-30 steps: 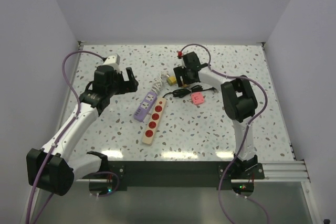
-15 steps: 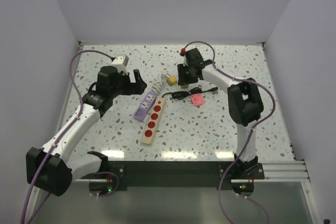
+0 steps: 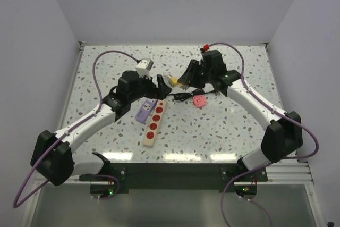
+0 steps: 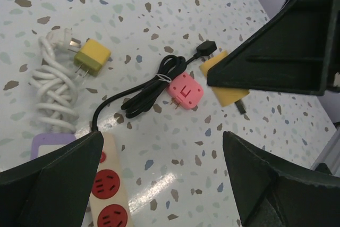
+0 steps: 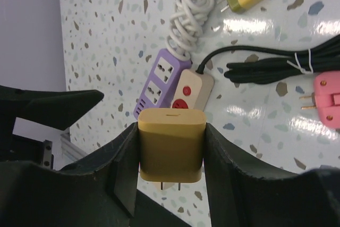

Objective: Insert the plug

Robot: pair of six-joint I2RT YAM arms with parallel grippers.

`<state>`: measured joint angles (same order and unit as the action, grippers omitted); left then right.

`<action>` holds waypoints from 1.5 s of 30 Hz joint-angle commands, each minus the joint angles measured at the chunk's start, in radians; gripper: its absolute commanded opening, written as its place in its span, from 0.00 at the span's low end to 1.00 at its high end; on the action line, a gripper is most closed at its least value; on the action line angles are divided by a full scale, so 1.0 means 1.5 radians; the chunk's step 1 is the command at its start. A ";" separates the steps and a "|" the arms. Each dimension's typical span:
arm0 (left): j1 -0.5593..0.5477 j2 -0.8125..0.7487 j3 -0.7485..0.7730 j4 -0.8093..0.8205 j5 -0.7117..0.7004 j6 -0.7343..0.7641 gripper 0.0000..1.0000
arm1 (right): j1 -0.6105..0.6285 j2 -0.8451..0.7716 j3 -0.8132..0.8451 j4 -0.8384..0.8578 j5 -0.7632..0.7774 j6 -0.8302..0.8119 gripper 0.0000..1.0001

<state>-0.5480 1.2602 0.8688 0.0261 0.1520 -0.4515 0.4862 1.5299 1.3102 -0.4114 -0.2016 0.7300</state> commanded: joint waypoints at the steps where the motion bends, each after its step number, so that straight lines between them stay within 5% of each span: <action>1: -0.015 0.015 0.013 0.125 0.023 -0.067 1.00 | 0.015 -0.028 -0.033 0.020 0.011 0.069 0.00; 21: -0.077 0.108 0.095 0.127 0.010 -0.093 0.99 | 0.048 -0.066 -0.052 0.052 0.039 0.119 0.00; 30: -0.083 0.152 0.117 0.122 -0.005 -0.088 0.75 | 0.052 -0.095 -0.081 0.072 0.005 0.128 0.00; 38: -0.083 0.158 0.120 0.129 -0.004 -0.068 0.12 | 0.055 -0.105 -0.112 0.061 -0.028 0.112 0.00; 40: -0.083 0.153 0.113 0.124 0.001 -0.056 0.00 | 0.054 -0.111 -0.122 0.060 -0.035 0.105 0.08; 45: -0.083 0.112 0.064 0.150 0.033 -0.014 0.00 | 0.055 -0.128 -0.135 0.047 -0.034 0.092 0.34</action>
<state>-0.6895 1.4822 0.9901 0.1574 0.2169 -0.5510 0.5339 1.3922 1.1297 -0.2649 -0.1448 0.9379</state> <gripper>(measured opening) 0.228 0.477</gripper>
